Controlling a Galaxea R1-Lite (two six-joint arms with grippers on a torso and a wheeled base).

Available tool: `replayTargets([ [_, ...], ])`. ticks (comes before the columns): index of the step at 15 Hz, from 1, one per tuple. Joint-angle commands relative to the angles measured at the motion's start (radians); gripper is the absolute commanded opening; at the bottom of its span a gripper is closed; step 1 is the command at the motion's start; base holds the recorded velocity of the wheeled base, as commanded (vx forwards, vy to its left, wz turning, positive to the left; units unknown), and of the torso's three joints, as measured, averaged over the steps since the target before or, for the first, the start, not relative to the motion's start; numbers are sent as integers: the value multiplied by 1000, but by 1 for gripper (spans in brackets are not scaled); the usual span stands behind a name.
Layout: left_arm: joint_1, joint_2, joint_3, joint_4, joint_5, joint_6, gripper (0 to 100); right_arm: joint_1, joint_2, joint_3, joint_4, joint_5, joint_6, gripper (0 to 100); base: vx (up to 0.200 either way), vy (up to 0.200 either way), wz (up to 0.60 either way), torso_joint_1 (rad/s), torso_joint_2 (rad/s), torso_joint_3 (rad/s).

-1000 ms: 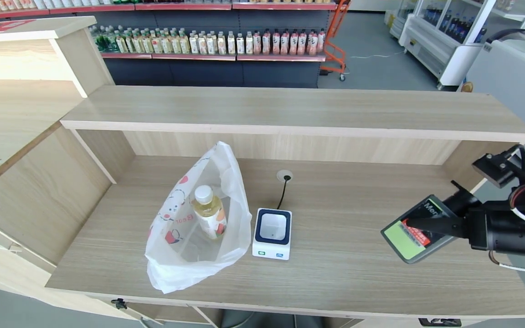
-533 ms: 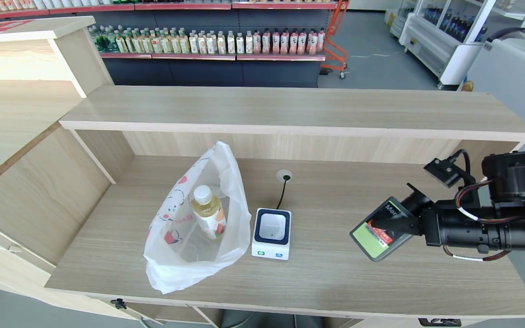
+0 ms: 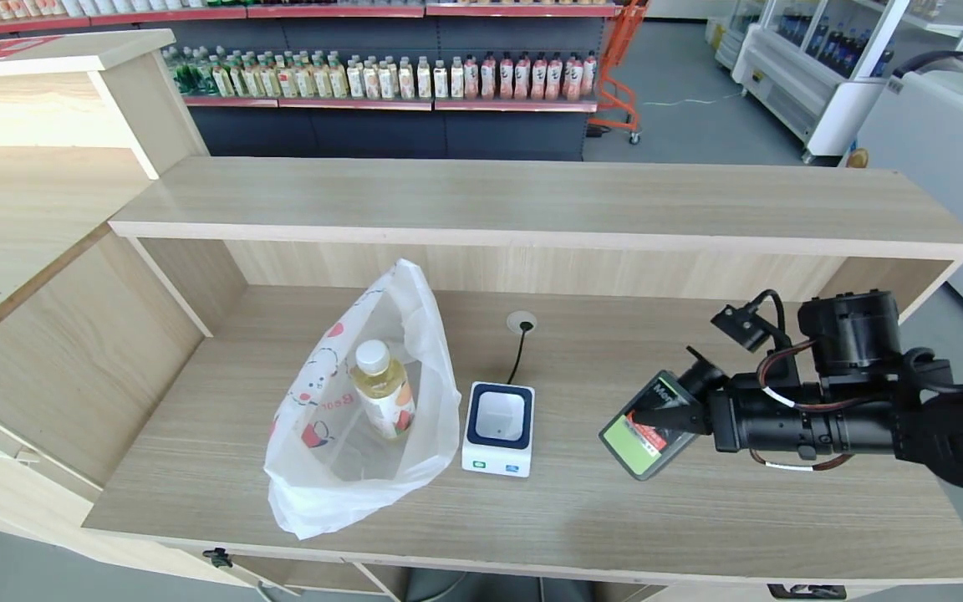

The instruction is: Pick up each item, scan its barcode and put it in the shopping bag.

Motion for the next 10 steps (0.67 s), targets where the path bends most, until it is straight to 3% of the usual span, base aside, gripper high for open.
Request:
replayTargets([
  [1, 0, 0, 0, 0, 1, 0, 100, 28, 54, -19, -5, -10, 0, 0, 0, 0, 0, 0, 0, 0],
  [10, 0, 0, 0, 0, 1, 0, 100, 96, 216, -42, -221, -54, 10, 0, 0, 0, 0, 0, 0, 0],
])
